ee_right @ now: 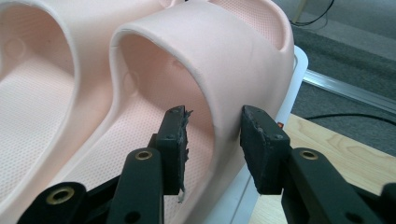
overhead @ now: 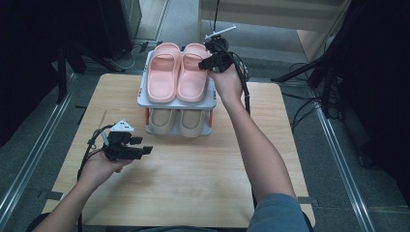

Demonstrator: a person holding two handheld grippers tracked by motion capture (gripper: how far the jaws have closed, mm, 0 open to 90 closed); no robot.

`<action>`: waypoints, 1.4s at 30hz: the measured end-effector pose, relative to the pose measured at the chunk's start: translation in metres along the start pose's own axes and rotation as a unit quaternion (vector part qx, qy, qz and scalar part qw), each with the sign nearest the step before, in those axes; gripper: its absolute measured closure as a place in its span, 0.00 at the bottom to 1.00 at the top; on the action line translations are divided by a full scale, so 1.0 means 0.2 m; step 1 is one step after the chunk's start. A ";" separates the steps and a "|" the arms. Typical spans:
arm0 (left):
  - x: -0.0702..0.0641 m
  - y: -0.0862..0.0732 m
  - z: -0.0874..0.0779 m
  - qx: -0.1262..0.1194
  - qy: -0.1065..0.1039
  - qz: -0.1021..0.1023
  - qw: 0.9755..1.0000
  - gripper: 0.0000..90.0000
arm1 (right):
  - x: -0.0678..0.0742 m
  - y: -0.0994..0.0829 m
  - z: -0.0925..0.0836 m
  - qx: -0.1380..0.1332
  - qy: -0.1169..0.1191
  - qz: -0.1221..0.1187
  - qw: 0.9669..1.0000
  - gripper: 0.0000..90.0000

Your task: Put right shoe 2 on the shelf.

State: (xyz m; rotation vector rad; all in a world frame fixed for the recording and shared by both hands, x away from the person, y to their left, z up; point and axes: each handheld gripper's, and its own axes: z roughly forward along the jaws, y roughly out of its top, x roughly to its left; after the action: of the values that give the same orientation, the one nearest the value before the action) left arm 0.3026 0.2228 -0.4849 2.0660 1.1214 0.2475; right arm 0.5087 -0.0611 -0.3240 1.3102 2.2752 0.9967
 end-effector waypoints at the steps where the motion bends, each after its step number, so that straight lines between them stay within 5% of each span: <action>1: 0.00 0.00 0.00 0.000 0.000 0.000 1.000 0.45 | 0.00 0.00 0.00 0.000 0.000 0.000 1.000 0.69; 14: -0.02 0.06 0.06 0.012 -0.015 0.017 1.000 0.45 | 0.01 -0.09 -0.08 -0.038 0.036 -0.009 0.999 0.60; 25: -0.03 0.08 0.12 0.018 -0.023 0.024 0.999 0.45 | 0.00 -0.18 -0.16 -0.055 0.034 -0.026 0.998 0.59; 28: -0.03 0.09 0.12 0.019 -0.023 0.027 0.999 0.45 | 0.01 -0.23 -0.20 -0.061 0.034 -0.043 0.997 0.59; 42: -0.04 0.13 0.16 0.028 -0.028 0.034 0.999 0.45 | 0.02 -0.44 -0.32 -0.079 0.079 -0.049 0.993 0.60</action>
State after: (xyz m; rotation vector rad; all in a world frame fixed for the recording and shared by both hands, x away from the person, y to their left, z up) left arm 0.3301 0.1903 -0.4881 2.1504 1.0361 0.1910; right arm 0.4148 -0.1137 -0.3405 1.0793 2.2941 1.2572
